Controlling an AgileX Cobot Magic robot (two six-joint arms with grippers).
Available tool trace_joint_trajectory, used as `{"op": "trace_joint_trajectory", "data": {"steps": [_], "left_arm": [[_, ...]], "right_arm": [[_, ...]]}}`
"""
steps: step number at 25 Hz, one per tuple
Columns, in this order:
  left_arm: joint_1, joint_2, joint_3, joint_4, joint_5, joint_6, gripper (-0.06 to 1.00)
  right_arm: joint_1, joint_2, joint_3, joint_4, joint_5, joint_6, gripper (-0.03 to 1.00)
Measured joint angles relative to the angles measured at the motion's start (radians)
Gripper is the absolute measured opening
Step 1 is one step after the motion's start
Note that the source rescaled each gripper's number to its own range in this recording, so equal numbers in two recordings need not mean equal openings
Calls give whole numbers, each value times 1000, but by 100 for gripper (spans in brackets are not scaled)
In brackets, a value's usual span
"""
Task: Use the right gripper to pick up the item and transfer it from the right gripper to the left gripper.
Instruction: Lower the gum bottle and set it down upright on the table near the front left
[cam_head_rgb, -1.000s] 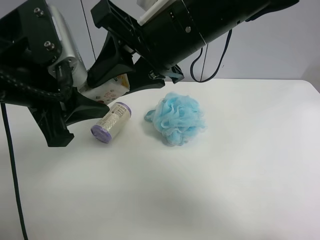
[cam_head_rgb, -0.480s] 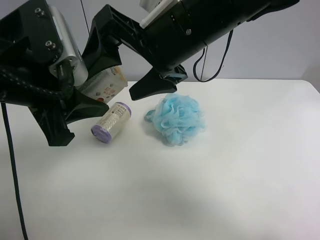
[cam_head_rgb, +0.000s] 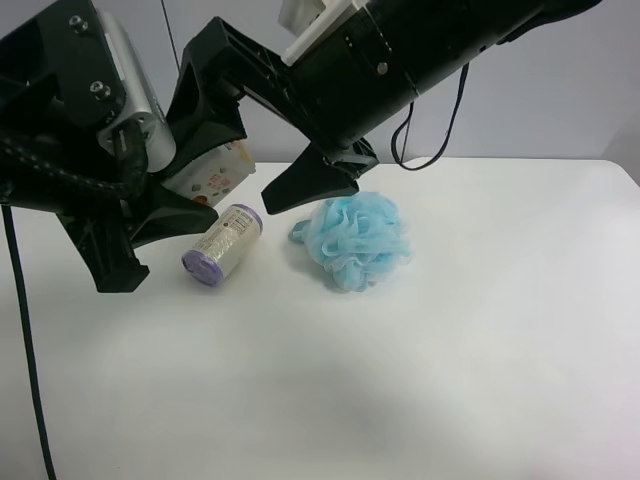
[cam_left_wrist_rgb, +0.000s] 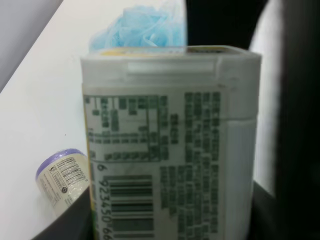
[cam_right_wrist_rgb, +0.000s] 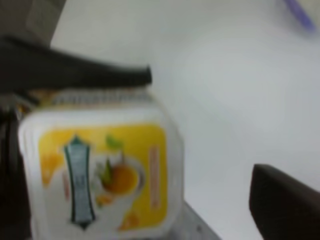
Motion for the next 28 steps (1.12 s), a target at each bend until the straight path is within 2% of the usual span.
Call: {"op": "trace_joint_trajectory", "data": {"steps": [5,12,18,22,28], "left_arm": [[0,0,0,0,0,0,0],[0,0,0,0,0,0,0],[0,0,0,0,1,0,0],[0,0,0,0,7,0,0],[0,0,0,0,12,0,0]], "right_arm": [[0,0,0,-15,99,13,99],[0,0,0,-115,255,63,100],[27,-53,0,-251,262,125,100],[75,-148,0,-356,265,196,100],[84,-331,6,-483,267,263,100]]}}
